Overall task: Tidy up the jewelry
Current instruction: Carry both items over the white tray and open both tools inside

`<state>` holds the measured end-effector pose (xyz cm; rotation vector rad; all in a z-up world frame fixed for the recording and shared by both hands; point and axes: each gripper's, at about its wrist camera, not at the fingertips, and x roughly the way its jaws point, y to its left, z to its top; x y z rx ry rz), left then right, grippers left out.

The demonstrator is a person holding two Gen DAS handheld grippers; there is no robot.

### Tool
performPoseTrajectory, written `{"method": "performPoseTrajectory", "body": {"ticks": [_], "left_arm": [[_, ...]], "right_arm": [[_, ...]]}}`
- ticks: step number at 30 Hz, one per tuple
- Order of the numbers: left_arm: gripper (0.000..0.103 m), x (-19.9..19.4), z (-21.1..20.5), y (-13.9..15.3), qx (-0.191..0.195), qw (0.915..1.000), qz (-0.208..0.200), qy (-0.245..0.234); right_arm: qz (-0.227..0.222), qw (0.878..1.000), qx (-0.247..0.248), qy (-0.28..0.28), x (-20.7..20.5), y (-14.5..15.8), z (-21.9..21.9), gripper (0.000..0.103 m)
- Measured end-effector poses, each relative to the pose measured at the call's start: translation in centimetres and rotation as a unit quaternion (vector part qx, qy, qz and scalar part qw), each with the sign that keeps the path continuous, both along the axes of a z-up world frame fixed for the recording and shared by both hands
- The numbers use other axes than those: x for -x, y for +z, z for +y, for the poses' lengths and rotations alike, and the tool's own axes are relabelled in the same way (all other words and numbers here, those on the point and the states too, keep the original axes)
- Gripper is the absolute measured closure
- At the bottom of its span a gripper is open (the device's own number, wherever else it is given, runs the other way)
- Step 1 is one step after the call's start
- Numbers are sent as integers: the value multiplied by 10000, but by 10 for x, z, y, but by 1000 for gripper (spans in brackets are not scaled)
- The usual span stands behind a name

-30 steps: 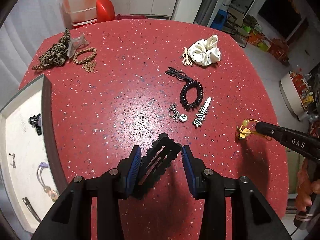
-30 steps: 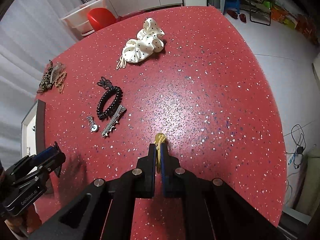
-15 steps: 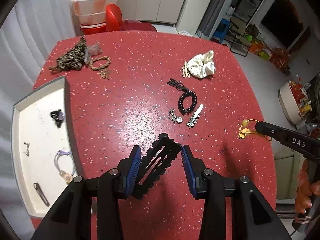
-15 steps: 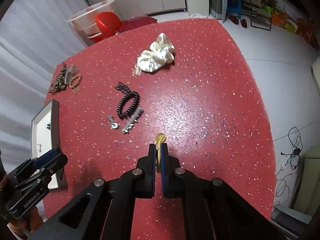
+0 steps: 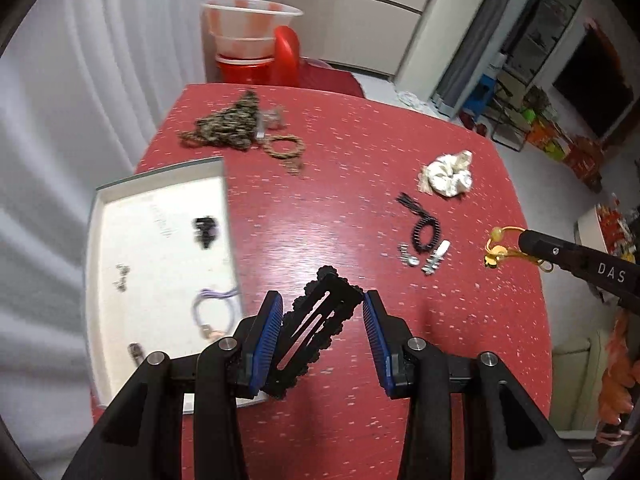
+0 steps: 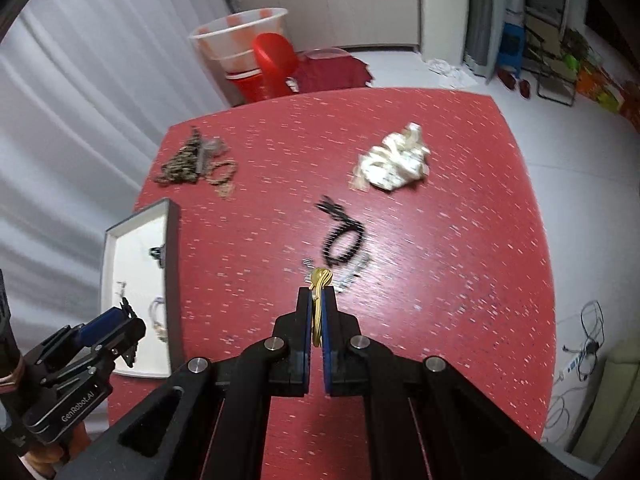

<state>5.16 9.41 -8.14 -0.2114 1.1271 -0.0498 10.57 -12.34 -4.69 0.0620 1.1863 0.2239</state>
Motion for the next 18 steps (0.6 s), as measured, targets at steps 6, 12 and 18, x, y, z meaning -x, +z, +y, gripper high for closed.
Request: {"method": "performPoseTrajectory", "body": {"ticks": [6, 12, 18], "left_arm": [[59, 6, 48, 3, -47, 9991, -40, 422], [59, 14, 93, -2, -110, 9964, -10, 836], [59, 22, 133, -13, -153, 9929, 68, 1181]], "right_arm": [[-74, 9989, -57, 451, -10, 6, 54, 98], [-87, 9957, -132, 913, -18, 7, 111, 98], [-101, 9904, -244, 1355, -24, 3, 165, 98]]}}
